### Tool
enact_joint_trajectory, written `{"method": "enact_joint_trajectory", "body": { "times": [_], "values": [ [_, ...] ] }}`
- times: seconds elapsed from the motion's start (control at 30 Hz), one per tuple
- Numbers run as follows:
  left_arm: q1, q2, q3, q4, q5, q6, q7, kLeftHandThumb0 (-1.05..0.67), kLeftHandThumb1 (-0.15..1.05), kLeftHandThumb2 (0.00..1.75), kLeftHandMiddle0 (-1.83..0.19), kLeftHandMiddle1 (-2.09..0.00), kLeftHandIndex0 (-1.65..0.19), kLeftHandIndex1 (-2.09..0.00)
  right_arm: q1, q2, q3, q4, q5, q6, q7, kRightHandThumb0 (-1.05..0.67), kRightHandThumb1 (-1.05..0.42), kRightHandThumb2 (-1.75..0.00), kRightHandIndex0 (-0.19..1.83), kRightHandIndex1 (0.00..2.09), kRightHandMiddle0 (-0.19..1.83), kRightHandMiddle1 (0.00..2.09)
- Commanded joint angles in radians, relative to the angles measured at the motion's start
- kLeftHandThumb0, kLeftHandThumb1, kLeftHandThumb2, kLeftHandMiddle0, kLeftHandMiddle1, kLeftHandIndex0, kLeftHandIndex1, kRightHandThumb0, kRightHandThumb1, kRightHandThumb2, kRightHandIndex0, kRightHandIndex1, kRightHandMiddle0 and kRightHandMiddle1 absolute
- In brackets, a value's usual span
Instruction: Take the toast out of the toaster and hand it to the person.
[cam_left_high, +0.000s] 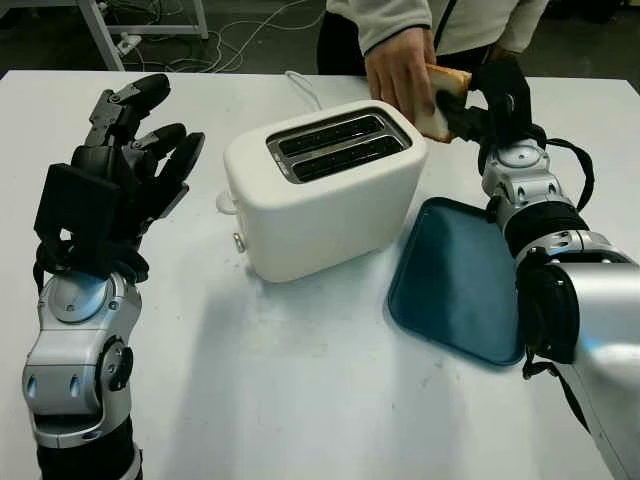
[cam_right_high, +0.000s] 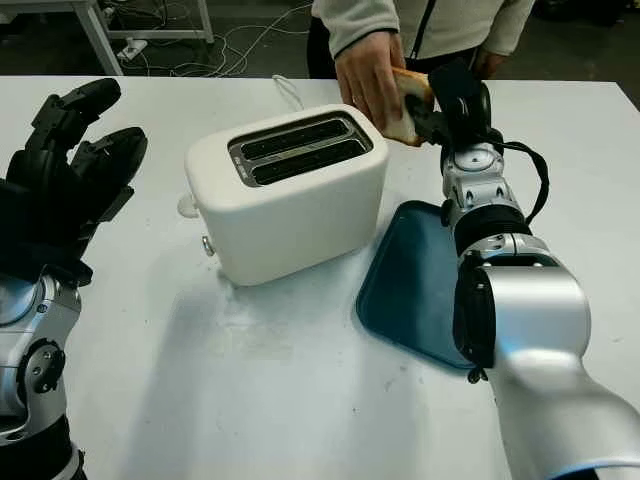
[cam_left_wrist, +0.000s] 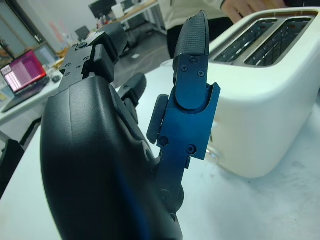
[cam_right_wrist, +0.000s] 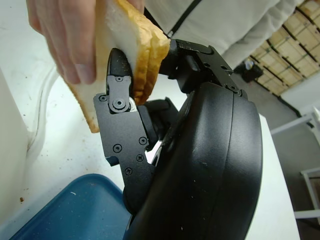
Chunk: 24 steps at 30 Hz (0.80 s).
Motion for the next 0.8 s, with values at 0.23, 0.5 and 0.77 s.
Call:
{"method": "enact_joint_trajectory", "body": {
  "times": [0.23, 0.5, 0.77],
  "values": [
    [0.014, 0.003, 0.005, -0.006, 0.005, -0.007, 0.002, -0.6, 0.92, 0.19, 0.0, -0.88, -0.05, -0.7, -0.018, -0.005, -0.004, -0.007, 0.013, -0.031, 0.018, -0.22, -0.92, -0.32, 0.74, 1.75, 0.41, 1.75],
    [0.018, 0.006, 0.002, -0.009, 0.011, -0.01, -0.001, -0.6, 0.92, 0.21, 0.0, -0.88, -0.04, -0.69, -0.014, 0.001, -0.02, -0.017, 0.027, -0.057, 0.034, -0.22, -0.92, -0.33, 0.77, 1.75, 0.4, 1.75],
    [0.015, 0.008, -0.005, -0.005, 0.027, -0.011, 0.003, -0.62, 0.92, 0.21, 0.0, -0.89, -0.06, -0.68, -0.008, -0.021, 0.002, -0.035, 0.007, -0.071, 0.114, -0.65, -0.92, -0.29, 0.76, 1.28, 0.71, 0.98]
  ]
}}
